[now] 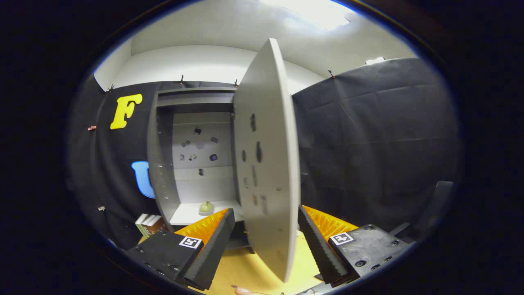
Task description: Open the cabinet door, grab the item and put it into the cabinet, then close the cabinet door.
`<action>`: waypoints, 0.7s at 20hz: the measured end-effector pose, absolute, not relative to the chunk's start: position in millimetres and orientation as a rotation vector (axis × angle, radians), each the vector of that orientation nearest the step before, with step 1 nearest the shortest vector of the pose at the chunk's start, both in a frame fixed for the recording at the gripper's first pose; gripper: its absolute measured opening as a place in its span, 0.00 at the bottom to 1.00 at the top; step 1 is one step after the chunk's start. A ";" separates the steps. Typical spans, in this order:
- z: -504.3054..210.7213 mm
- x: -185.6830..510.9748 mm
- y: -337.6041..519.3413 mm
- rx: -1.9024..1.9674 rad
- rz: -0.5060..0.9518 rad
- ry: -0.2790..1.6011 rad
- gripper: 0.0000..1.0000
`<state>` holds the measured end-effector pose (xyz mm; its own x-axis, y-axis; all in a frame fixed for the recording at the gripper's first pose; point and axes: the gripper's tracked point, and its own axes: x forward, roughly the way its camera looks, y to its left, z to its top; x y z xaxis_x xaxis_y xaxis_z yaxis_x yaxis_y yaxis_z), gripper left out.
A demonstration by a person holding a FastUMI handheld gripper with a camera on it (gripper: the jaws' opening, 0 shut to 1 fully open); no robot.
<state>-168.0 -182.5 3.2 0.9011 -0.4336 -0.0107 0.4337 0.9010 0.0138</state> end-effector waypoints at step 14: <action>-22.5 -138.6 -264.2 0.094 -0.148 0.056 0.98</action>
<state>-138.6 -264.2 -22.5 0.9875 -0.1447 -0.0627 0.1500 0.9846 0.0897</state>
